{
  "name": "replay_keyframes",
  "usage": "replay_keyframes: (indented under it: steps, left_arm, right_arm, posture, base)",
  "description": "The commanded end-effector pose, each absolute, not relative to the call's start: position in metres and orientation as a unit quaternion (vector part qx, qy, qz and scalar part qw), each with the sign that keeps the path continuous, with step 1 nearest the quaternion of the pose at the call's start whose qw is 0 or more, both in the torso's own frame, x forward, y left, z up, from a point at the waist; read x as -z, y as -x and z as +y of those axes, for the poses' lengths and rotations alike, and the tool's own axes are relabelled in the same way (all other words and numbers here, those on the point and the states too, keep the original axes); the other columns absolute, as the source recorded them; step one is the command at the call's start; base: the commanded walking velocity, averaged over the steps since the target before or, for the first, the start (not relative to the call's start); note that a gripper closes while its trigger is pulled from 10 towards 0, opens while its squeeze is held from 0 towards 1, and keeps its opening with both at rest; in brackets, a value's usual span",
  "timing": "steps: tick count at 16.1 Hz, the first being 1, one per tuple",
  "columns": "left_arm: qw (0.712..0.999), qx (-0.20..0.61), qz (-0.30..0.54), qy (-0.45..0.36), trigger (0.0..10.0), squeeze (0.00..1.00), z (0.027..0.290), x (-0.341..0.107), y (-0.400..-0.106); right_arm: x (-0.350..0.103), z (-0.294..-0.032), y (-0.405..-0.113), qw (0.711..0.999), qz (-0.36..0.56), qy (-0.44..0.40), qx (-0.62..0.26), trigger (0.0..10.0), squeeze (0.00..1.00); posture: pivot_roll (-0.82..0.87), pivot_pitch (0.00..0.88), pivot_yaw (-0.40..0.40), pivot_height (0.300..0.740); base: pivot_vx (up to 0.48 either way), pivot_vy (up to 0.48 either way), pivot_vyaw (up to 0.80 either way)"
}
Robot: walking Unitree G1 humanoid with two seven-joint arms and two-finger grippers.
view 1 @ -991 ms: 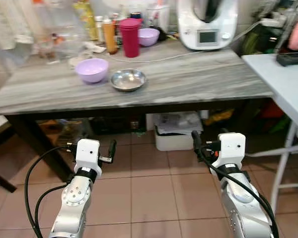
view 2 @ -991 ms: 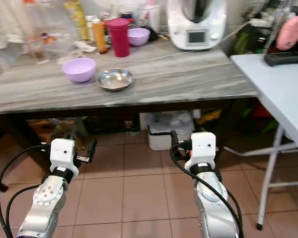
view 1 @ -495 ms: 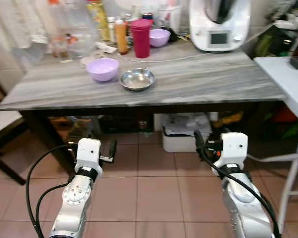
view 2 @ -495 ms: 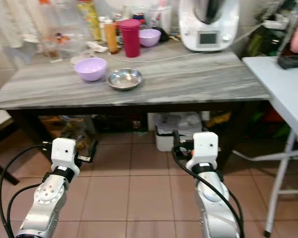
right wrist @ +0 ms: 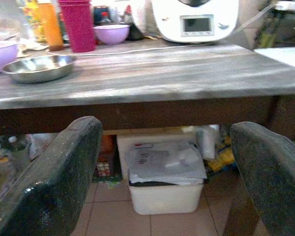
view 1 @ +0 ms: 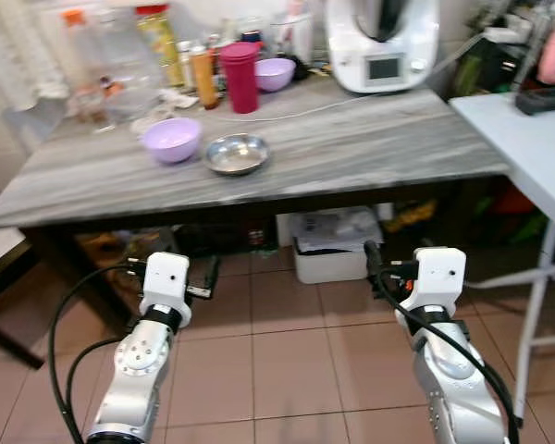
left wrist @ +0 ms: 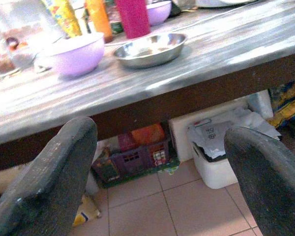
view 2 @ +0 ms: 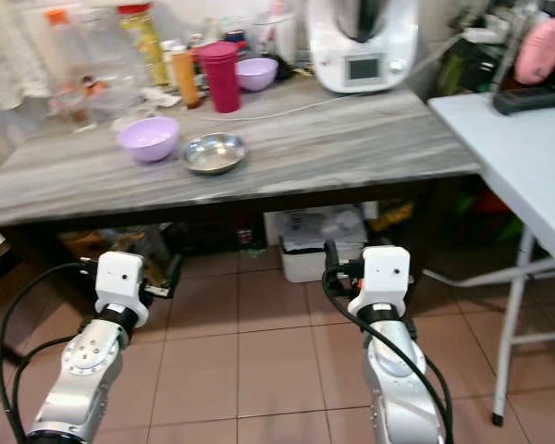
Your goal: Setting the table
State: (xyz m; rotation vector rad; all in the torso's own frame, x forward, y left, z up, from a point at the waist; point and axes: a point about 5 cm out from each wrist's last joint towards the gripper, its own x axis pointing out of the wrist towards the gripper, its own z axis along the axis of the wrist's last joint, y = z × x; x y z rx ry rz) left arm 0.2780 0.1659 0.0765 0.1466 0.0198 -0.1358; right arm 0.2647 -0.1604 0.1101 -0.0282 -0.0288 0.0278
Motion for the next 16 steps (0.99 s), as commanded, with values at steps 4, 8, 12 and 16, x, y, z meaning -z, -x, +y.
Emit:
replay_keyframes:
  steps: [4, 8, 12, 16]
  left_arm:
    - [0.994, 0.077, 0.018, -0.069, 10.0, 0.0, 0.165, -0.075, -0.278]
    - [0.994, 0.08, 0.019, -0.07, 10.0, 0.0, 0.166, -0.075, -0.279]
    - [0.994, 0.082, 0.019, -0.071, 10.0, 0.0, 0.165, -0.075, -0.279]
    - [0.994, 0.082, 0.012, -0.066, 10.0, 0.0, 0.165, -0.083, -0.28]
  right_arm:
    - [-0.117, -0.165, -0.264, 1.0, -0.026, 0.008, 0.001, 10.0, 0.0]
    - [-0.119, -0.164, -0.265, 0.999, -0.031, 0.01, 0.002, 10.0, 0.0]
    - [-0.121, -0.163, -0.265, 0.999, -0.033, 0.013, 0.003, 10.0, 0.0]
    - [-0.128, -0.16, -0.265, 0.999, -0.04, 0.005, -0.006, 10.0, 0.0]
  posture:
    - [-0.22, 0.024, 0.106, 0.74]
    - [-0.22, 0.026, 0.11, 0.74]
    - [-0.22, 0.027, 0.115, 0.74]
    - [-0.22, 0.028, 0.114, 0.74]
  base:
    - [0.0, -0.48, 0.0]
    - [0.0, -0.48, 0.0]
    - [0.0, -0.48, 0.0]
    - [0.0, -0.48, 0.0]
